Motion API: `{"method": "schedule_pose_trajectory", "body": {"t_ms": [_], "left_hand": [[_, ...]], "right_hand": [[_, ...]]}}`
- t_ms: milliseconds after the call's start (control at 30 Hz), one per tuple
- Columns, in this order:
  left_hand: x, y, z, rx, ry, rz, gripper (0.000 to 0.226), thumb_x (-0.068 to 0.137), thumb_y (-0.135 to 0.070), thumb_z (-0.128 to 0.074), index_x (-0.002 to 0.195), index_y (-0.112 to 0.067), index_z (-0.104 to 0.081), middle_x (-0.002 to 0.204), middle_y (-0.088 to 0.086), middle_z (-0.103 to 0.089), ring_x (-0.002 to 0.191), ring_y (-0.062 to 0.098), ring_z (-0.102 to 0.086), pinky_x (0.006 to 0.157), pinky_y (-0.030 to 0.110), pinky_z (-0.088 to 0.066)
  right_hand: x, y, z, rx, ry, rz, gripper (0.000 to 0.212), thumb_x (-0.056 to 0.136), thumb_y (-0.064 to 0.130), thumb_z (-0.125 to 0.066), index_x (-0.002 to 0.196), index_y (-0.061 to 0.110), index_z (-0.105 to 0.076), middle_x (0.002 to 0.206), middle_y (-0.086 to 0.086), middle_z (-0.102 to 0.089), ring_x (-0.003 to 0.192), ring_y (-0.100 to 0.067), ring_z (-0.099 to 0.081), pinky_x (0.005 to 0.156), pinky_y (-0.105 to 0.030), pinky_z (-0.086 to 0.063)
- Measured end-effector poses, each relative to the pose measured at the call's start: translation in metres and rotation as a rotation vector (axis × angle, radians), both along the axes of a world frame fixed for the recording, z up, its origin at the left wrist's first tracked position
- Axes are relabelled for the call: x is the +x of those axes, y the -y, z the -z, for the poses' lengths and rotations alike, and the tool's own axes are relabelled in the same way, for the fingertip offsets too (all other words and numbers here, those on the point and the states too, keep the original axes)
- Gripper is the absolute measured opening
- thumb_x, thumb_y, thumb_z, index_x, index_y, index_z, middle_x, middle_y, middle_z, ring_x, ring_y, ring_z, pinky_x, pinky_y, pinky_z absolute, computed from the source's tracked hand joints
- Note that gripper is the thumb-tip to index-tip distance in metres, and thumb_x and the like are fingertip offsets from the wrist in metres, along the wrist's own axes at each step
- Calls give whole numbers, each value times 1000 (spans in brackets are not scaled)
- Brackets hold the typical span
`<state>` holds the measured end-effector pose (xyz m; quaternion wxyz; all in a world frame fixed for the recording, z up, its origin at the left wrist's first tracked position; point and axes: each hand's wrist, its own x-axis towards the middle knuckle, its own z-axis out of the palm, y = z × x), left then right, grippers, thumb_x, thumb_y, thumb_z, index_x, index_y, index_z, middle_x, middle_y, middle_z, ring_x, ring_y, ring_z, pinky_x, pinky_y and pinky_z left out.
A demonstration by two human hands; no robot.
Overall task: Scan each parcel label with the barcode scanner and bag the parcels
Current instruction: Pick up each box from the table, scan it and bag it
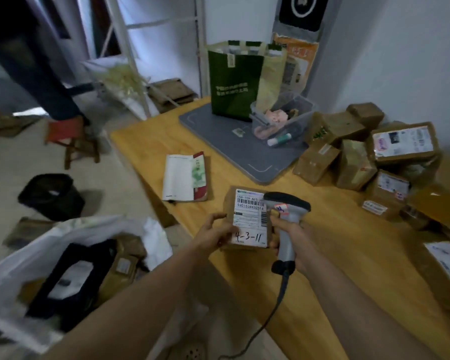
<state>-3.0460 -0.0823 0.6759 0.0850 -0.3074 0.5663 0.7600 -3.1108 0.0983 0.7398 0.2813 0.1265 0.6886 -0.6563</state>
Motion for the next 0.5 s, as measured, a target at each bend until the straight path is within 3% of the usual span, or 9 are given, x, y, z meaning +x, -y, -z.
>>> {"method": "schedule_pose_trajectory", "body": {"t_ms": [133, 200, 300, 400, 500], "left_hand": [[53, 48, -6, 57, -16, -305, 51, 73, -13, -77, 117, -20, -52, 100, 13, -67, 77, 17, -69, 57, 26, -51], [88, 74, -2, 27, -4, -446, 67, 56, -24, -83, 116, -23, -54, 111, 16, -66, 92, 25, -66, 72, 32, -50], [139, 113, 12, -46, 60, -670, 60, 70, -21, -82, 121, -19, -51, 117, 16, -63, 99, 30, -67, 81, 41, -56], [181, 148, 27, -234, 270, -784, 67, 59, -44, -84, 115, -28, -50, 124, 10, -56, 104, 27, -61, 87, 42, -54], [209, 177, 42, -430, 551, -762, 86, 50, -60, -78, 123, -25, -48, 136, 12, -43, 126, 32, -43, 105, 42, -41]], "right_hand": [[17, 67, -1, -7, -29, -224, 19, 82, 20, -74, 91, 6, -64, 86, -13, -71, 40, -19, -54, 41, -26, -45], [33, 103, 3, -12, -38, -343, 19, 82, 20, -75, 91, 6, -66, 89, -16, -71, 45, -22, -55, 44, -27, -46], [62, 149, 12, 32, -72, -449, 19, 80, 21, -76, 83, 6, -64, 69, -17, -66, 47, -24, -57, 49, -30, -48], [84, 182, 20, 61, -36, -539, 18, 82, 17, -72, 85, 5, -60, 52, -13, -58, 37, -20, -55, 43, -26, -46], [94, 203, 30, 122, -2, -632, 24, 80, 20, -75, 94, 4, -63, 60, -13, -64, 42, -20, -57, 48, -29, -48]]}}
